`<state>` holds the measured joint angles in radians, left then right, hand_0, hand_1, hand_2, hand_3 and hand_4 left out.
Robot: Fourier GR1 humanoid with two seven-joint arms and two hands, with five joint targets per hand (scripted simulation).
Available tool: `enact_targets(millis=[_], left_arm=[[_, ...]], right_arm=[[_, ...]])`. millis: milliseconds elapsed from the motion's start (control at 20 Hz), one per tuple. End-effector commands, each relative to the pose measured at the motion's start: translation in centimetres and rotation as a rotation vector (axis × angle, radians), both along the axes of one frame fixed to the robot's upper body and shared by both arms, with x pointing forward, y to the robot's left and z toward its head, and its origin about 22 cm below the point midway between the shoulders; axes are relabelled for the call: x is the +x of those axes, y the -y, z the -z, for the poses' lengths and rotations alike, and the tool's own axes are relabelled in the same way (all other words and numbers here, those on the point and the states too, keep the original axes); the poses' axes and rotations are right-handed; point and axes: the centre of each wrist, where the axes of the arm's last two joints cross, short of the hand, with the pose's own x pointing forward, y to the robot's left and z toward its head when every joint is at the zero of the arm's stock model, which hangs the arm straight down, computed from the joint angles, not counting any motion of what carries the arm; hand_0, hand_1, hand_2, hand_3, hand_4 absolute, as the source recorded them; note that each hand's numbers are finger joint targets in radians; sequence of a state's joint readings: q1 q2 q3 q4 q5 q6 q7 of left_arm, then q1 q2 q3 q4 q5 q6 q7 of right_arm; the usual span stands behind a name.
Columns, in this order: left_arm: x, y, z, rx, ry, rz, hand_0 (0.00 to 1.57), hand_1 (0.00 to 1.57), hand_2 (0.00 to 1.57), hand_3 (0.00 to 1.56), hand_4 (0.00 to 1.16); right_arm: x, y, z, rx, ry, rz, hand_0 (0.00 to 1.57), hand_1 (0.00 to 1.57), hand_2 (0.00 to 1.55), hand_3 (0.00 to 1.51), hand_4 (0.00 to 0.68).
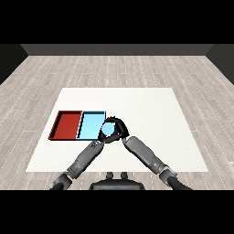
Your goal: Pick the blue can and put it in the blue box
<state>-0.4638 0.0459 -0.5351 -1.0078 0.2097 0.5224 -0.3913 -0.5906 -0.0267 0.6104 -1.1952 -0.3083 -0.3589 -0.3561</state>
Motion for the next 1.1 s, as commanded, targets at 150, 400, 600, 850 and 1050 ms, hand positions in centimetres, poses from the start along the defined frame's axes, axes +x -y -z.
enact_targets(millis=[150,400,600,850,1050], left_arm=[[-1.6,2.3,0.7,-0.035,0.032,0.008,0.58,0.58,0.71,0.5,0.66],[-0.6,1.1,0.1,-0.137,-0.073,0.042,1.41,1.41,1.4,1.28,0.6],[0.3,0.6,0.7,-0.131,-0.112,0.002,1.57,1.57,1.54,1.47,0.66],[0.3,0.8,0.6,-0.151,-0.094,0.012,1.57,1.57,1.52,1.45,1.1],[0.1,0.9,0.4,-0.149,-0.082,0.004,1.57,1.57,1.52,1.45,1.12]], right_arm=[[-0.7,-0.3,0.7,0.033,-0.029,-0.023,1.44,1.44,1.45,1.39,0.591],[-1.2,-1.4,-1.7,0.025,-0.061,-0.014,1.43,1.43,1.46,1.4,0.574],[-0.2,0.5,-1.6,0.152,-0.105,-0.052,1.25,1.25,1.3,1.22,0.275],[-0.3,0.5,-0.5,0.095,-0.114,-0.013,0.0,0.0,0.0,0.0,0.0],[0.0,-0.2,0.3,0.086,-0.094,-0.017,0.0,0.0,0.0,0.0,0.0]])
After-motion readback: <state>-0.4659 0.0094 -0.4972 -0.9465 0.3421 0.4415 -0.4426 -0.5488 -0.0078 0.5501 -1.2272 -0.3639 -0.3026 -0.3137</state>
